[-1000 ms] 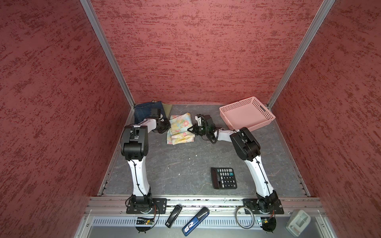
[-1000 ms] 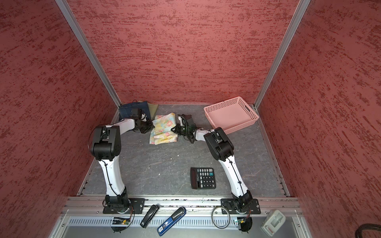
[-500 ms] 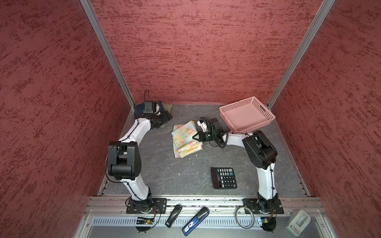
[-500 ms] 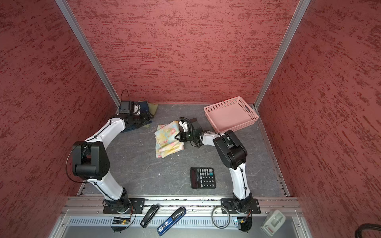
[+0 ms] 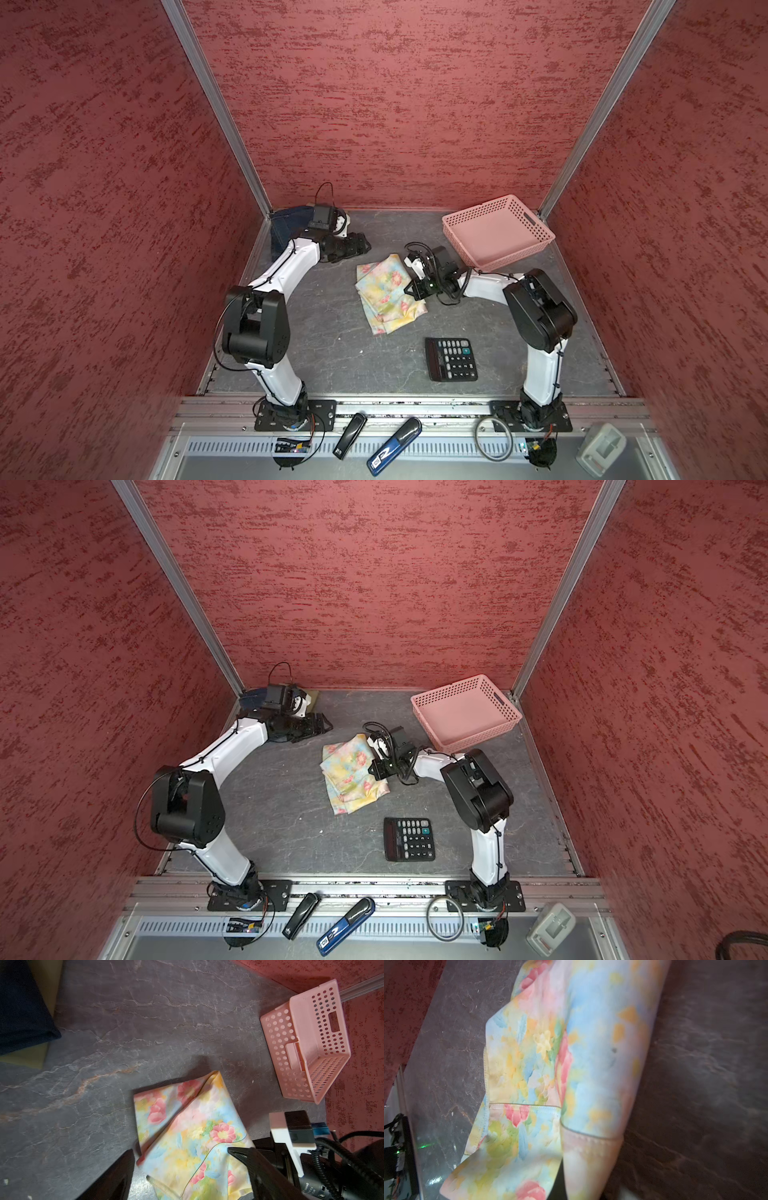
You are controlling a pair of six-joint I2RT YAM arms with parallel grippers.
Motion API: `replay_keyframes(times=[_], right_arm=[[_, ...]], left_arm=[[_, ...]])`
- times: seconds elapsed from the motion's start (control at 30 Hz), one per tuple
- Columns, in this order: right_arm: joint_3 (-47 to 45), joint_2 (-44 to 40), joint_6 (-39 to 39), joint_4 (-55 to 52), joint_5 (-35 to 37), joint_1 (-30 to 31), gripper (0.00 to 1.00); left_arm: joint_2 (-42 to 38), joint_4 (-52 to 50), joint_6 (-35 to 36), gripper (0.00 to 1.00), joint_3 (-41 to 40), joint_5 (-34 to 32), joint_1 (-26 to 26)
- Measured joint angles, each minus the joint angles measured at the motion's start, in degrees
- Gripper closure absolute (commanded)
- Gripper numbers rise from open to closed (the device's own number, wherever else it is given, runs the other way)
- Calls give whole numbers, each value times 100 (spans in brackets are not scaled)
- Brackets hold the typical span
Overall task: Fold and stack skirts
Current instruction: Pick up the skirt from the top-center of the table, then place the skirt among several skirts.
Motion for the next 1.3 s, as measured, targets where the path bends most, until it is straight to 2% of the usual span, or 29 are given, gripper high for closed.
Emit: replay_keyframes(times=[0.1, 0.27, 0.53, 0.7, 0.8, 0.97, 1.1, 1.3], right_arm=[[-378, -367, 55, 280, 356, 2, 100], [-518, -713, 168, 713, 857, 2, 100], [-680, -997, 264, 1139, 1458, 55, 100], [-855, -1086, 256, 1259, 1615, 92, 100], [-946, -1182, 284, 1296, 1615, 92, 100], [-946, -1193, 761, 1342, 1537, 116, 100], [-944, -1045, 1639, 1665, 1244, 116, 100], [-699, -348, 3335, 2127, 1005, 225, 100]], left_arm=[[197, -120, -251, 15, 223, -33, -85], [334, -221, -1104, 12, 435, -33, -352], [358, -184, -2391, 8, 859, -46, -1419], [916, -393, -2610, 7, 1692, -50, -1683], [1196, -490, -2627, 8, 1912, -118, -1722], [1233, -610, -2625, 8, 1626, -330, -1589], [874, -426, -2673, 8, 654, -389, -1025], [-22, -282, -2798, 7, -457, -566, -197]])
